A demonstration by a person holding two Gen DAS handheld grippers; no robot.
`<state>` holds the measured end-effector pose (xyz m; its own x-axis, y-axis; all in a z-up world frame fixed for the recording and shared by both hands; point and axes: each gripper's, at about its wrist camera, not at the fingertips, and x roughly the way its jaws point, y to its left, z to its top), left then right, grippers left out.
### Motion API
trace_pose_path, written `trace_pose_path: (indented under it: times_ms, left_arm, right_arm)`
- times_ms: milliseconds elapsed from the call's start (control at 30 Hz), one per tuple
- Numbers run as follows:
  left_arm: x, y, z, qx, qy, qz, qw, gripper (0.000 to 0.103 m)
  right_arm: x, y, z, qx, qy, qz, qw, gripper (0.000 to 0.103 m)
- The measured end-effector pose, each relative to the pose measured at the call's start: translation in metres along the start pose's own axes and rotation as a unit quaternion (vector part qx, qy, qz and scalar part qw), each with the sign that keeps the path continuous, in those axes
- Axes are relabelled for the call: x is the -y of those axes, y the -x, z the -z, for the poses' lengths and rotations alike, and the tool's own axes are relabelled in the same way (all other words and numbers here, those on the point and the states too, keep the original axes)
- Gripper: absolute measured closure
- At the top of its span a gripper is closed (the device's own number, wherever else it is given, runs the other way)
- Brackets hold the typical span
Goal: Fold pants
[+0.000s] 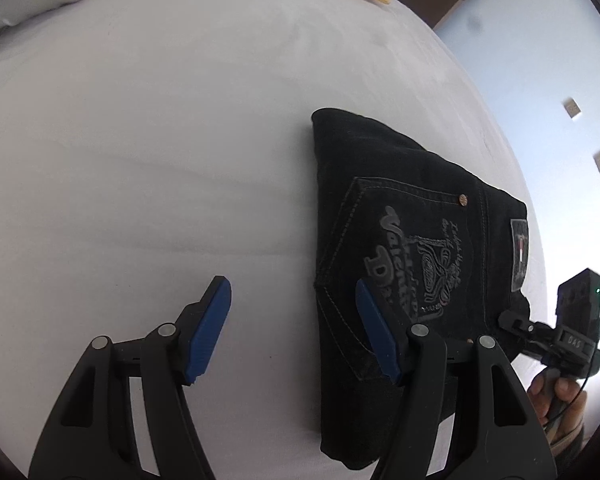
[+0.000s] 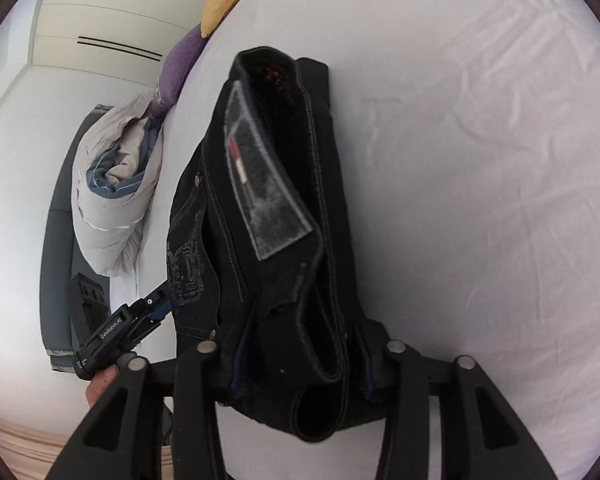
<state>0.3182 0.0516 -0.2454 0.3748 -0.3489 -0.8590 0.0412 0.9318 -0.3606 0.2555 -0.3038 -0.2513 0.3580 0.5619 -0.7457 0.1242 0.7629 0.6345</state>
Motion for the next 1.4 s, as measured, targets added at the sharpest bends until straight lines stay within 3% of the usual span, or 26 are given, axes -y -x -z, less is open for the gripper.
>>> trace_pose_path:
  times_ms: [67,133,200,300,367,400,467,533,567,633,700,767,833,900,1000,1033,1100,1200,1400]
  left_arm:
    - [0.007,0.011,0.007,0.015,-0.023,-0.003,0.9996,0.040]
    - [0.016,0.025,0.015,0.040,-0.043,-0.003,0.9983,0.040]
    - [0.028,0.040,0.024,0.068,-0.064,-0.011,0.9956,0.040]
    - [0.046,0.062,0.041,0.114,-0.093,-0.029,0.9886,0.031]
    - [0.058,0.080,0.054,0.152,-0.108,-0.036,0.9818,0.028]
    - [0.066,0.092,0.063,0.172,-0.117,-0.044,0.9772,0.025]
    - [0.077,0.112,0.076,0.206,-0.133,-0.052,0.9681,0.017]
    - [0.081,0.140,0.090,0.242,-0.143,-0.059,0.9579,0.012]
    - [0.083,0.150,0.095,0.255,-0.149,-0.061,0.9534,0.009]
    - [0.085,0.172,0.104,0.281,-0.155,-0.065,0.9448,0.006]
    - [0.084,0.193,0.111,0.301,-0.152,-0.070,0.9388,0.004]
    - [0.088,0.217,0.121,0.315,-0.152,-0.082,0.9331,0.001]
    - [0.092,0.246,0.133,0.340,-0.143,-0.094,0.9246,0.000]
    - [0.097,0.277,0.147,0.371,-0.140,-0.080,0.9143,0.000]
    - [0.109,0.311,0.160,0.379,-0.165,-0.056,0.9090,0.000]
    - [0.114,0.318,0.164,0.379,-0.178,-0.062,0.9062,0.000]
    - [0.122,0.335,0.174,0.389,-0.185,-0.086,0.8986,0.000]
    - [0.125,0.349,0.177,0.360,-0.172,-0.095,0.9119,0.000]
    - [0.128,0.344,0.177,0.296,-0.137,-0.121,0.9376,0.000]
  right_arm:
    - [-0.010,0.026,0.000,0.036,0.019,0.036,0.999,0.037]
    - [-0.018,0.053,-0.003,0.082,0.031,0.028,0.996,0.037]
    - [-0.033,0.065,-0.015,0.107,0.064,-0.029,0.992,0.037]
    - [-0.064,0.051,-0.033,0.095,0.114,-0.127,0.981,0.037]
    - [-0.071,0.027,-0.047,0.081,0.120,-0.160,0.976,0.033]
    - [-0.066,0.009,-0.055,0.073,0.100,-0.148,0.981,0.028]
    - [-0.049,-0.028,-0.066,0.049,0.061,-0.098,0.992,0.029]
    - [-0.024,-0.037,-0.061,0.054,0.024,-0.067,0.996,0.060]
    - [-0.019,-0.029,-0.055,0.061,0.017,-0.082,0.995,0.060]
    - [-0.016,-0.005,-0.038,0.078,0.015,-0.097,0.992,0.044]
    - [-0.023,0.029,-0.014,0.112,0.039,-0.045,0.992,0.028]
    - [-0.038,0.061,0.013,0.144,0.073,-0.019,0.987,0.028]
    - [-0.059,0.095,0.039,0.174,0.113,-0.004,0.978,0.025]
    - [-0.087,0.125,0.065,0.217,0.156,0.017,0.964,0.021]
    - [-0.127,0.163,0.109,0.281,0.230,0.041,0.931,0.011]
    - [-0.139,0.173,0.122,0.305,0.244,0.050,0.919,0.004]
    - [-0.156,0.193,0.141,0.346,0.258,0.046,0.901,0.000]
    - [-0.171,0.212,0.160,0.363,0.265,0.042,0.892,0.000]
    - [-0.196,0.233,0.191,0.373,0.282,0.088,0.880,0.000]
